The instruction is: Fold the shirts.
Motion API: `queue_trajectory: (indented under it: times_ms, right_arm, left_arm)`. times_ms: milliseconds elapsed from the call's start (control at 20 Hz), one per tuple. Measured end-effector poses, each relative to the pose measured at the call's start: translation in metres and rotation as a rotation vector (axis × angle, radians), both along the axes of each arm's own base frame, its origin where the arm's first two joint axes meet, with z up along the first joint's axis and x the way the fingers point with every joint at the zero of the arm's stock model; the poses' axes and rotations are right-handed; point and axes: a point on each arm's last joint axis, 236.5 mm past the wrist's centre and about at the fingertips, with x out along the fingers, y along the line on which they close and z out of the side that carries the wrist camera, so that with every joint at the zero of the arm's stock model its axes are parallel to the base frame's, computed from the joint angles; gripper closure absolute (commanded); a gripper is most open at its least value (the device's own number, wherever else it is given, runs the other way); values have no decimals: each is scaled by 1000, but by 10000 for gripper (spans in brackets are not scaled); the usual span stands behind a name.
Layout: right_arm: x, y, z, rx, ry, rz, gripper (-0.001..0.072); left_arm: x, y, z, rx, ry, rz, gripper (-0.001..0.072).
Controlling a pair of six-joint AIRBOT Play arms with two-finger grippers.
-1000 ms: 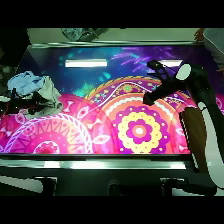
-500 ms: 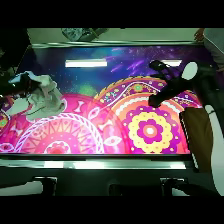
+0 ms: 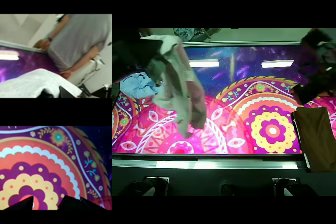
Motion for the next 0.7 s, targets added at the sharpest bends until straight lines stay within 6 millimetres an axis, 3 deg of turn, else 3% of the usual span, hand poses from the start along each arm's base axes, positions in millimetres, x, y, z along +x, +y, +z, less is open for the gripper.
queue_trajectory:
  times_ms: [100, 200, 300, 400, 450, 500, 550, 650, 700]
  right_arm:
    - [-18, -9, 27, -1, -83, -37, 40]
    - [-35, -18, 44, -4, -134, -66, 39]
    - [-48, -22, 48, -7, -140, -84, 39]
    - [-56, -26, 46, -11, -119, -98, 39]
    - [-58, -27, 43, -14, -104, -103, 39]
    - [-58, -27, 40, -15, -89, -105, 39]
    - [-57, -28, 36, -19, -72, -108, 39]
    - [-51, -28, 26, -25, -33, -112, 38]
    - [-47, -28, 20, -27, -11, -113, 38]
  left_arm:
    - [-8, -32, -2, -3, -6, -58, 678]
    - [-6, -69, -29, 25, 46, -133, 677]
    - [0, -110, -73, 72, 131, -211, 677]
    - [0, -157, -134, 139, 247, -306, 677]
    - [-5, -182, -170, 175, 321, -356, 597]
    - [-13, -203, -204, 210, 389, -404, 211]
    - [-25, -222, -239, 241, 472, -451, -1]
    - [-48, -242, -296, 296, 630, -528, -4]
    - [-52, -242, -312, 310, 688, -543, -3]
